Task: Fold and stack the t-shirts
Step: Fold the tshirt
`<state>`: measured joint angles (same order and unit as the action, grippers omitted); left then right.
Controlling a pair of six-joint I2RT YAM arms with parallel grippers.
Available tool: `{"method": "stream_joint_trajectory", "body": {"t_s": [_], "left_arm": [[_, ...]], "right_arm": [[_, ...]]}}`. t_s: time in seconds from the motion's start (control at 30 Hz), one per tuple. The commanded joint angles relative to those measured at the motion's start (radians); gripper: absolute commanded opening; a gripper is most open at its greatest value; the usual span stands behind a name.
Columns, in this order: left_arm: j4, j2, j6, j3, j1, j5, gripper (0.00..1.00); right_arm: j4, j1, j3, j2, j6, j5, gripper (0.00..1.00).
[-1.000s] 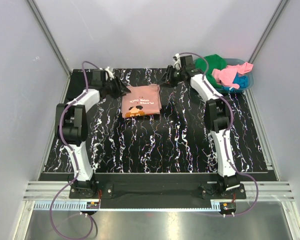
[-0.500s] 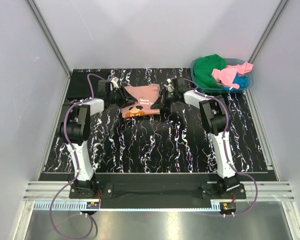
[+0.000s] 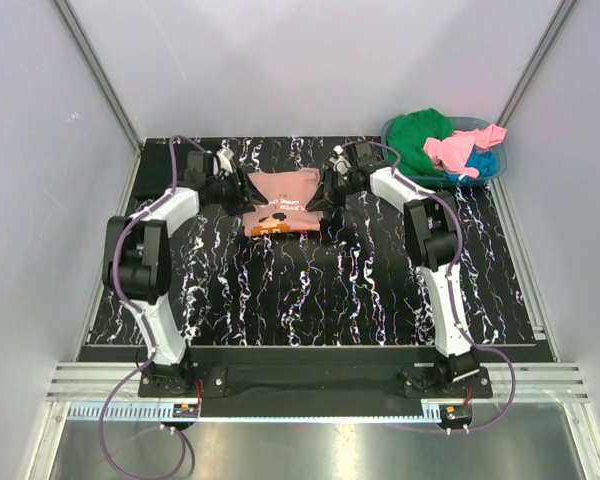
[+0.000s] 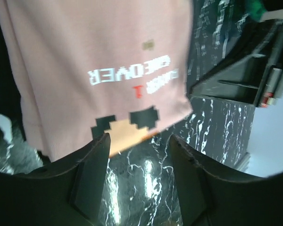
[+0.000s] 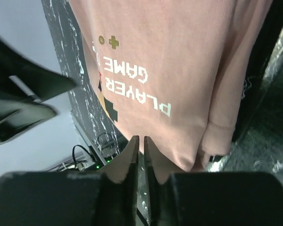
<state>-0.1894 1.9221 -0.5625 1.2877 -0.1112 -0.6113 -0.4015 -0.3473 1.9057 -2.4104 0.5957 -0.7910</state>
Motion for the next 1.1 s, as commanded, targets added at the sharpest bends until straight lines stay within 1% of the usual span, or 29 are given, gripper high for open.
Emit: {"method": "stream_joint_trajectory", "body": {"t_s": [0.0,0.03,0.07,0.1,0.13,0.17,0.2,0.23,0.3,0.37,0.43,0.6,0.8,0.9,0.97,1.03,1.07], "left_arm": [[-0.151,-0.129,0.119,0.062,0.019,0.042,0.58],[-0.178,-0.141,0.124,0.062,0.021,0.041,0.58],[-0.202,-0.156,0.127,0.052,0.019,0.047,0.58],[-0.223,-0.21,0.122,0.033,0.018,0.051,0.57],[-0.222,-0.239,0.115,0.007,0.018,0.061,0.57],[-0.219,-0.273,0.108,-0.054,0.018,0.062,0.57],[-0.222,-0.323,0.101,-0.079,0.016,0.064,0.57],[-0.228,-0.348,0.101,-0.105,0.016,0.059,0.57],[-0.263,-0.388,0.104,-0.163,0.016,0.061,0.57],[-0.278,-0.442,0.105,-0.195,0.013,0.047,0.54],[-0.32,-0.492,0.124,-0.234,0.011,0.065,0.52],[-0.399,-0.615,0.145,-0.292,0.011,0.114,0.51],[-0.515,-0.73,0.185,-0.301,0.018,0.223,0.52],[-0.525,-0.765,0.173,-0.306,0.025,0.243,0.52],[-0.527,-0.775,0.164,-0.301,0.027,0.246,0.54],[-0.528,-0.778,0.154,-0.297,0.027,0.245,0.56],[-0.522,-0.779,0.151,-0.291,0.027,0.245,0.56]], "right_arm": [[-0.189,-0.002,0.047,0.089,-0.088,0.079,0.21],[-0.219,-0.005,0.046,0.106,-0.105,0.099,0.33],[-0.29,-0.005,0.044,0.115,-0.122,0.125,0.39],[-0.306,-0.005,0.02,0.14,-0.144,0.166,0.43],[-0.313,-0.005,0.001,0.152,-0.154,0.18,0.53],[-0.318,-0.005,-0.014,0.163,-0.16,0.19,0.57],[-0.318,-0.005,-0.04,0.178,-0.165,0.209,0.61],[-0.31,-0.005,-0.054,0.181,-0.165,0.211,0.69],[-0.298,-0.004,-0.053,0.169,-0.171,0.211,0.73],[-0.303,-0.004,-0.036,0.151,-0.181,0.22,0.78],[-0.318,-0.004,0.015,0.103,-0.203,0.222,0.78],[-0.315,-0.004,0.133,0.004,-0.241,0.228,0.78],[-0.312,-0.005,0.219,-0.085,-0.235,0.199,0.75],[-0.29,-0.018,0.204,-0.082,-0.208,0.185,0.67],[-0.255,-0.024,0.175,-0.075,-0.171,0.17,0.55],[-0.211,-0.024,0.144,-0.058,-0.143,0.156,0.47],[-0.201,-0.022,0.118,-0.052,-0.129,0.15,0.36]]}}
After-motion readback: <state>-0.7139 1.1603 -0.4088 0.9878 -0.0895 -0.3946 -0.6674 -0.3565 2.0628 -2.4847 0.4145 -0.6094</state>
